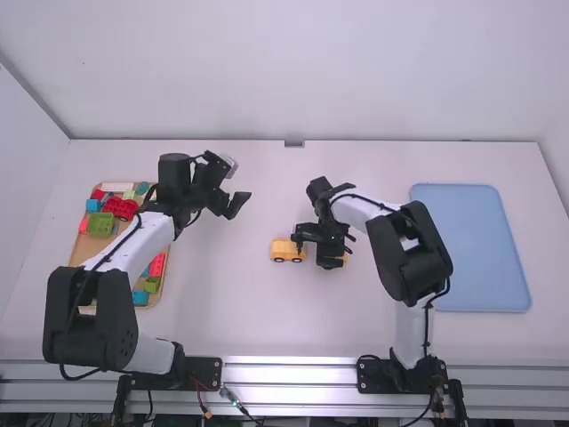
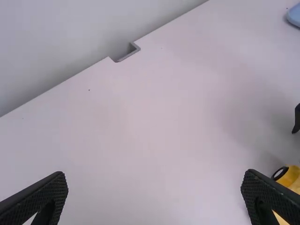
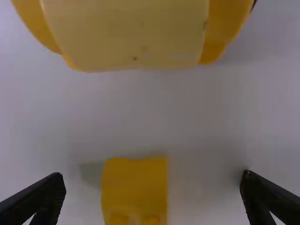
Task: Assemble lego blocks to make yellow taxi
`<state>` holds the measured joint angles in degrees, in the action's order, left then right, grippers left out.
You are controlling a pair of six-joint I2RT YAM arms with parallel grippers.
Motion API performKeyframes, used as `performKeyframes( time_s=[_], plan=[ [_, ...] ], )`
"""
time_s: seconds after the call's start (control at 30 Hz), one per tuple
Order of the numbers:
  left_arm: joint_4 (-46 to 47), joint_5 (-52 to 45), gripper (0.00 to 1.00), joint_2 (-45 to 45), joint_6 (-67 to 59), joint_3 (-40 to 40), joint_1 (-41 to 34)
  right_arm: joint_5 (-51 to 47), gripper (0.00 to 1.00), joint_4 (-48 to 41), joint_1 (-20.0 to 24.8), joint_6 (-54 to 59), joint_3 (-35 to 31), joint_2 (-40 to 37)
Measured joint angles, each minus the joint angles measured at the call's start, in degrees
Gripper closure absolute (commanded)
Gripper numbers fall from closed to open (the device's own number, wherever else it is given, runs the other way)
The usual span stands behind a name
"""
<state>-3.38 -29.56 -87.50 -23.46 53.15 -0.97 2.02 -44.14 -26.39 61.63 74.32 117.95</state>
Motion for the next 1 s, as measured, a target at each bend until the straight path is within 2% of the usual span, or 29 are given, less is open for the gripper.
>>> performKeyframes(
  time_s=[0.13, 0.23, 0.43, 0.5, 0.57, 0.63, 0.73, 0.77, 0.87, 1.0],
  plan=[
    [-0.2, 0.0, 0.01, 0.0, 0.0, 0.0, 0.0, 2.8, 0.01, -4.6, 0.2, 0.0, 4.5, 0.0],
    [0.5, 0.0, 0.01, 0.0, 0.0, 0.0, 0.0, 5.9, 0.01, -5.0, 1.0, 0.1, 6.0, -1.4],
    [3.9, -1.3, 0.01, 0.0, -3.7, 0.0, 0.0, 14.2, 0.01, 1.9, 6.4, 0.0, 2.0, -13.2],
    [6.3, -4.6, 0.01, 0.0, -8.3, 0.0, 0.0, 18.3, 0.01, 7.1, 10.0, 0.1, -3.4, -20.0],
    [7.2, -6.8, 0.01, 0.0, -10.9, 0.0, 0.0, 20.8, 0.01, 10.0, 12.0, 0.1, -7.0, -23.2],
    [9.0, -11.7, 0.03, 0.0, -16.1, 0.0, -0.2, 25.4, 0.01, 17.9, 15.3, 0.0, -14.5, -27.4],
    [8.8, -16.3, 0.01, -0.2, -21.1, 0.0, -1.0, 29.9, 0.01, 28.4, 18.4, 0.0, -23.8, -29.2],
    [8.7, -16.5, 0.01, -0.2, -21.3, 0.0, -1.0, 30.1, 0.01, 28.9, 18.5, 0.1, -24.2, -29.2],
    [8.3, -20.4, 0.01, -2.9, -24.7, 0.0, -2.8, 33.0, 0.01, 41.3, 20.6, 0.0, -33.1, -29.1],
    [7.2, -24.4, 0.01, -8.8, -28.6, 0.0, -4.7, 35.0, 0.01, 50.9, 21.4, 0.0, -39.7, -29.2]
  ],
)
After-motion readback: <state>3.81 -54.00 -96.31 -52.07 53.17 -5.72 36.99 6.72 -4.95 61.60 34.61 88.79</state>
